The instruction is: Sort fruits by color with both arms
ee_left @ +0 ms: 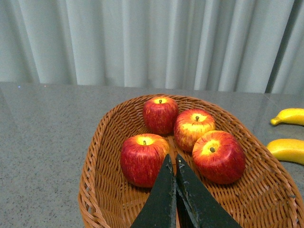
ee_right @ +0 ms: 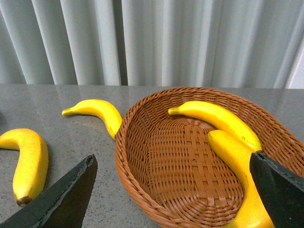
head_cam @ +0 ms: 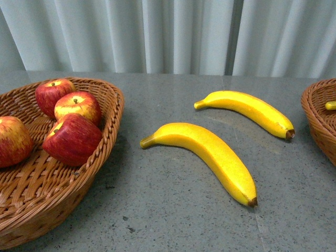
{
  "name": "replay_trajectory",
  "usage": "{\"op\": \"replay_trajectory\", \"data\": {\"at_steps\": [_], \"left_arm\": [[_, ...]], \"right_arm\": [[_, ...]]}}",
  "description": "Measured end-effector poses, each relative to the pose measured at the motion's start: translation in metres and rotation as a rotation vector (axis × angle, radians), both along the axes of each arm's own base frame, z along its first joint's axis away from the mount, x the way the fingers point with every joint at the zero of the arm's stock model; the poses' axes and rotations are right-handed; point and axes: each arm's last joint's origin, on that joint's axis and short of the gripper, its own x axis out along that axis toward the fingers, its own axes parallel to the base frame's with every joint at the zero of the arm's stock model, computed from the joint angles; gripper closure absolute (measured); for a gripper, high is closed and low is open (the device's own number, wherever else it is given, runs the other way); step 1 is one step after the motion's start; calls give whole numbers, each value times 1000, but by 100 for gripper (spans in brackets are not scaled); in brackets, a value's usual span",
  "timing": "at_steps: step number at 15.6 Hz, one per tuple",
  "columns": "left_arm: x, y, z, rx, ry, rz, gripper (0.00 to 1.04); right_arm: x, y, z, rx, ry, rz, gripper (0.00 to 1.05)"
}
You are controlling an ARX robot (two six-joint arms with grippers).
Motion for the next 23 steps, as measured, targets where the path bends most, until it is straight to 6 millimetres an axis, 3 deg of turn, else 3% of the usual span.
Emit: {"op": "replay_trajectory", "data": {"at_steps": [5, 10, 18, 19, 23], "left_arm": [[-13, 0, -1, 0, -7, 0, 103], [-13, 0, -4, 3, 16, 0, 103], [-13, 0, -4, 3, 16, 0, 10], [-13, 0, -4, 4, 16, 0, 6], [-13, 0, -4, 3, 16, 0, 7]], "right_arm": [[0, 0, 0, 0, 0, 0, 7], [0, 0, 0, 0, -1, 0, 7], [0, 0, 0, 0, 0, 0, 7], [0, 0, 0, 0, -1, 0, 7], [0, 0, 0, 0, -1, 0, 7]]}}
